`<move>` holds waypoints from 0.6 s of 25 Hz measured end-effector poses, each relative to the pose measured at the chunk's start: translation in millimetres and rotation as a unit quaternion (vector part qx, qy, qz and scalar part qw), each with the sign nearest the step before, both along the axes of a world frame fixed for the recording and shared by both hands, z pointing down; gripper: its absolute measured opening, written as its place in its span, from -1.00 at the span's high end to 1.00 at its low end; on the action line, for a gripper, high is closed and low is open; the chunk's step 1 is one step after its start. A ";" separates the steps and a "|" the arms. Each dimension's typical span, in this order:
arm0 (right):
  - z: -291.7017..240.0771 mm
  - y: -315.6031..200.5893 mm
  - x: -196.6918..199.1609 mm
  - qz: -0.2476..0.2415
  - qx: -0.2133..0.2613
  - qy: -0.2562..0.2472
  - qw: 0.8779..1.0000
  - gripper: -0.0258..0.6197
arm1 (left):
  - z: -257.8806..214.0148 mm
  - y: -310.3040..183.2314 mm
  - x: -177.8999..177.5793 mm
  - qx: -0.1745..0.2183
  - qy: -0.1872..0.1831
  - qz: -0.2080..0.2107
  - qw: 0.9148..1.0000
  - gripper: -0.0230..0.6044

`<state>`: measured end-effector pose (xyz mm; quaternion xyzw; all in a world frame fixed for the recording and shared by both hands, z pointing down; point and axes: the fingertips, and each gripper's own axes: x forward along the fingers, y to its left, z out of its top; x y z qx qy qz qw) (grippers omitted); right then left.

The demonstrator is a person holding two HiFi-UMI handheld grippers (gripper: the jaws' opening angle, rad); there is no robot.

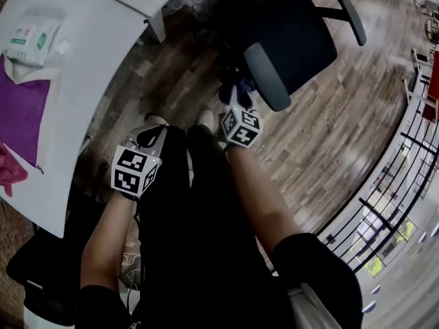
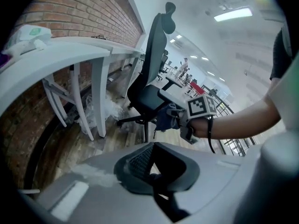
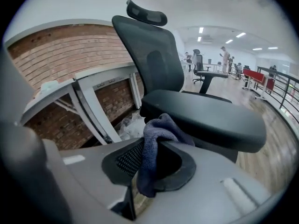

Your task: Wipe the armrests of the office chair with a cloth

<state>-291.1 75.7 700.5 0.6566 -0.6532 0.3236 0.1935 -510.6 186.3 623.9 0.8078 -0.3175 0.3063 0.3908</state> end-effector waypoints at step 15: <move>69.6 -69.3 -4.7 0.012 -0.010 0.033 0.999 0.71 | 35.5 24.5 -26.3 -0.053 -0.019 -0.015 0.998 0.91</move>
